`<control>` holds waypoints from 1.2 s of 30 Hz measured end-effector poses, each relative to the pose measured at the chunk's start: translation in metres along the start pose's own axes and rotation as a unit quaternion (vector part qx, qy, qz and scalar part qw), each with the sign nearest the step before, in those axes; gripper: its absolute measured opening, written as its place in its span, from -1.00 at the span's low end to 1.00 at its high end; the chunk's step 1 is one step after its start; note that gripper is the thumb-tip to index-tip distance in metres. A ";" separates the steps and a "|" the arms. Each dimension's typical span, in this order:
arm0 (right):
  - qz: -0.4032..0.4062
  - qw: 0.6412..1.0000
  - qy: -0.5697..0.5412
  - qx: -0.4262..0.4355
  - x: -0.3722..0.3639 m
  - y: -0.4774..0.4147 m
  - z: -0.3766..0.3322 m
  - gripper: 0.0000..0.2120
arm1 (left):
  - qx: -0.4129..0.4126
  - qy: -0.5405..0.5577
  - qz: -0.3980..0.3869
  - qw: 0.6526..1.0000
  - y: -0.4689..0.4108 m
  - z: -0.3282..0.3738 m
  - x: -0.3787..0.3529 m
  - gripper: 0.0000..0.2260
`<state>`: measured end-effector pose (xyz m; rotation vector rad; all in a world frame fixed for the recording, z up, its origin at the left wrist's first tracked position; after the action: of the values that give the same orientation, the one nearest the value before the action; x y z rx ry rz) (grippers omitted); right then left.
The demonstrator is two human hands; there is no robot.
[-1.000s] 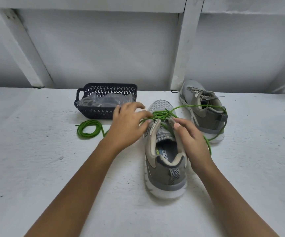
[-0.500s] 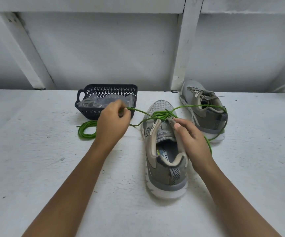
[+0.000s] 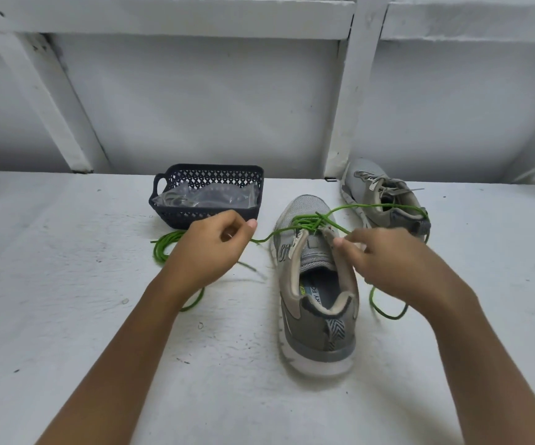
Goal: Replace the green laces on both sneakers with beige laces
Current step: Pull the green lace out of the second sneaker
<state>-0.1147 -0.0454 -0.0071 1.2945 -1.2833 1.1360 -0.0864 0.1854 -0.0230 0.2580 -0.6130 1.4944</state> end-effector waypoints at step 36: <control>0.068 0.995 -0.022 0.071 0.029 -0.025 -0.010 -0.77 | -0.104 -0.006 -0.109 0.988 0.017 0.029 -0.063 -0.74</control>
<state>-0.0891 -0.0391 0.0221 1.3591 -1.3596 1.3206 -0.1071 0.1186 -0.0359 0.1665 -0.7217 1.2084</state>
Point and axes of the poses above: each hand's wrist, its own y-axis away from the middle knuckle, its own x-axis out of the back of the hand, z = x × y, the point moved 4 cm from there along -y, towards the middle knuckle, and after that the axes turned 11 degrees about y, right-handed, at the moved point
